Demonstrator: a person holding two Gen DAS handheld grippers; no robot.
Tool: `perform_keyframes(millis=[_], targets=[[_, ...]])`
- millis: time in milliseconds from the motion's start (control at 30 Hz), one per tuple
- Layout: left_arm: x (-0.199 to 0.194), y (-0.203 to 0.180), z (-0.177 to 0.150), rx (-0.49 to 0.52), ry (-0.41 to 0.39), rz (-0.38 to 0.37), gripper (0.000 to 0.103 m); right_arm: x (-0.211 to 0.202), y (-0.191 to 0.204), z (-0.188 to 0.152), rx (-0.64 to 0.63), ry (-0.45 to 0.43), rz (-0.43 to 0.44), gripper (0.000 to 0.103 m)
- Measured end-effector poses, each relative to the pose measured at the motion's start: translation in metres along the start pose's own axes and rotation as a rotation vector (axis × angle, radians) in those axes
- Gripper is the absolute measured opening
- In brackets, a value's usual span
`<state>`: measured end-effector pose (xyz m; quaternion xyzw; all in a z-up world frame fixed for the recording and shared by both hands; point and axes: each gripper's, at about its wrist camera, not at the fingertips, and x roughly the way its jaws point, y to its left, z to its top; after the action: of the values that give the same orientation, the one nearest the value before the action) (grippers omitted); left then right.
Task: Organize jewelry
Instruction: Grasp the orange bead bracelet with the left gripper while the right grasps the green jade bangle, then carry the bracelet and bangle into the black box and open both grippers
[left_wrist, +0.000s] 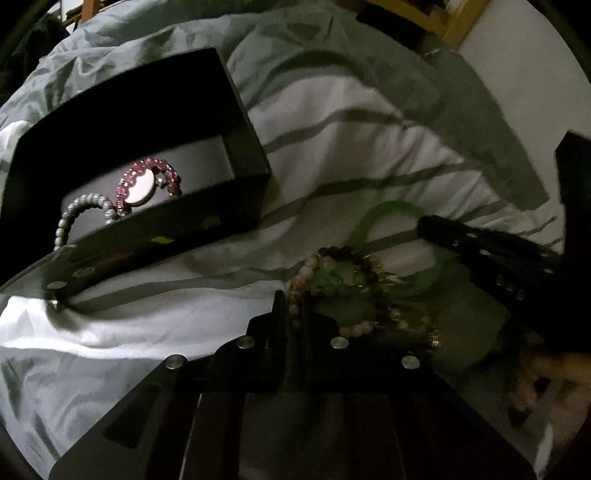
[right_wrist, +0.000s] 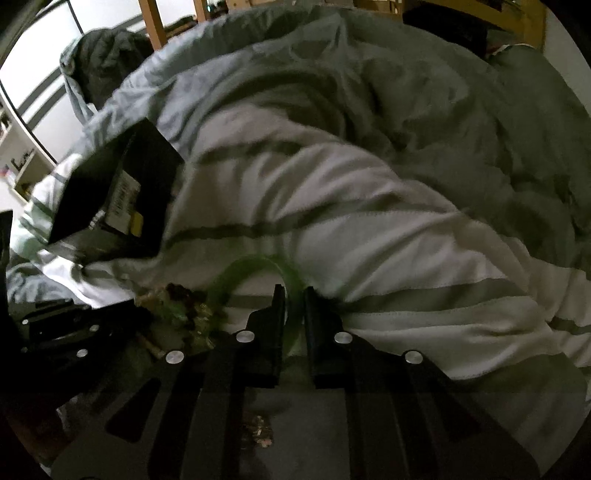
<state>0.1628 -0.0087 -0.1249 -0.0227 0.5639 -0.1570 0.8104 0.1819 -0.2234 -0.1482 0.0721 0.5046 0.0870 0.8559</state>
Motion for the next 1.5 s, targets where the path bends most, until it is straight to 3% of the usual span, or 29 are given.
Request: perform_keyframes(millis=[167, 467, 600, 1000, 1500], targets=[[-0.021, 0.004, 0.005, -0.010, -0.035, -0.031, 0.008, -0.014, -0.002, 0.003, 0.023, -0.050, 0.062, 0.011], [-0.063, 0.008, -0.022, -0.020, -0.110, -0.058, 0.008, -0.032, -0.004, 0.003, 0.044, -0.117, 0.100, 0.011], [-0.072, 0.006, -0.020, -0.012, -0.137, -0.060, 0.008, -0.041, -0.001, 0.002, 0.038, -0.145, 0.109, 0.011], [-0.108, 0.004, -0.015, 0.021, -0.200, -0.051, 0.008, -0.077, 0.022, -0.003, -0.085, -0.184, -0.070, 0.011], [-0.139, 0.024, -0.010, 0.010, -0.246, -0.078, 0.008, -0.096, 0.037, 0.000, -0.081, -0.196, -0.050, 0.011]])
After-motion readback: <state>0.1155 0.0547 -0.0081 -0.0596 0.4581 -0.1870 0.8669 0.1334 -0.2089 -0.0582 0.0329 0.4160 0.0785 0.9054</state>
